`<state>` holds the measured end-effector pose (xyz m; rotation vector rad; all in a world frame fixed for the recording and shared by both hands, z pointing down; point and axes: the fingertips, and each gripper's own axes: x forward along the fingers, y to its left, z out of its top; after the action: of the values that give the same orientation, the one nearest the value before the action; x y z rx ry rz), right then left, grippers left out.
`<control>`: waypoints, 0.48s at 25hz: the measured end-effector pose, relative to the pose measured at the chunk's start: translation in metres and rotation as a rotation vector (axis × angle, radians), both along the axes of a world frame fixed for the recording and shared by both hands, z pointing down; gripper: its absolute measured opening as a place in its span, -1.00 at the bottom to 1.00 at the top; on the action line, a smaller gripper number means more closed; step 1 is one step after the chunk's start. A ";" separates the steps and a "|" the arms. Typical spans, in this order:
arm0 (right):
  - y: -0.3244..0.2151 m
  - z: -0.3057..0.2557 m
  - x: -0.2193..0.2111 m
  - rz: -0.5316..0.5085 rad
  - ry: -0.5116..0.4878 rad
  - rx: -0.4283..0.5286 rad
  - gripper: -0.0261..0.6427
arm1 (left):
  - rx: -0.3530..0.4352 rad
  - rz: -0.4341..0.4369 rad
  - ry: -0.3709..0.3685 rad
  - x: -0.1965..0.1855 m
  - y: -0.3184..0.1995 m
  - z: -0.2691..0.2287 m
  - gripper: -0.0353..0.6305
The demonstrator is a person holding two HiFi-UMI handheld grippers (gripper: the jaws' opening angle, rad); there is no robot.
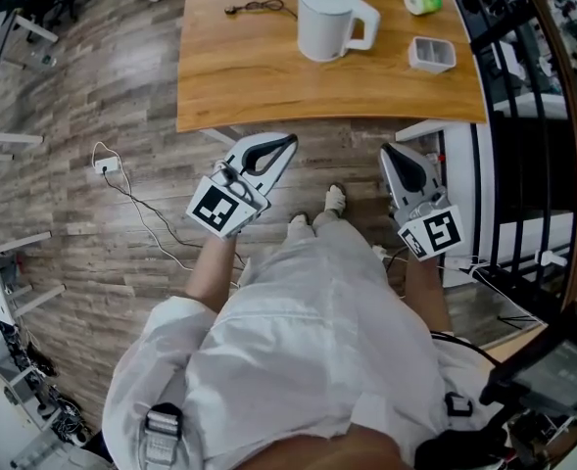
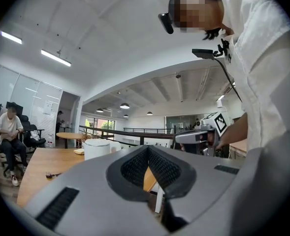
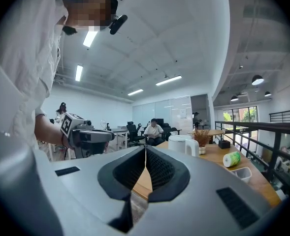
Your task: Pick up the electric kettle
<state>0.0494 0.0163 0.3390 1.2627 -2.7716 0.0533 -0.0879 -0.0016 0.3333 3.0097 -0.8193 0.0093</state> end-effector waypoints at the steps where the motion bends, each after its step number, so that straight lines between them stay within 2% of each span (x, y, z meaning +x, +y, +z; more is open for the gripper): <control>1: -0.004 0.002 0.003 -0.007 0.007 -0.004 -0.89 | -0.003 -0.003 -0.001 0.002 -0.004 0.001 -0.88; 12: -0.044 0.019 0.010 -0.066 0.037 -0.032 -0.89 | -0.021 -0.010 -0.013 0.019 -0.039 0.014 -0.87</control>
<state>0.0597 -0.0275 0.3578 1.1526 -2.7669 0.0689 -0.0685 -0.0403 0.3472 2.9885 -0.8306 0.0369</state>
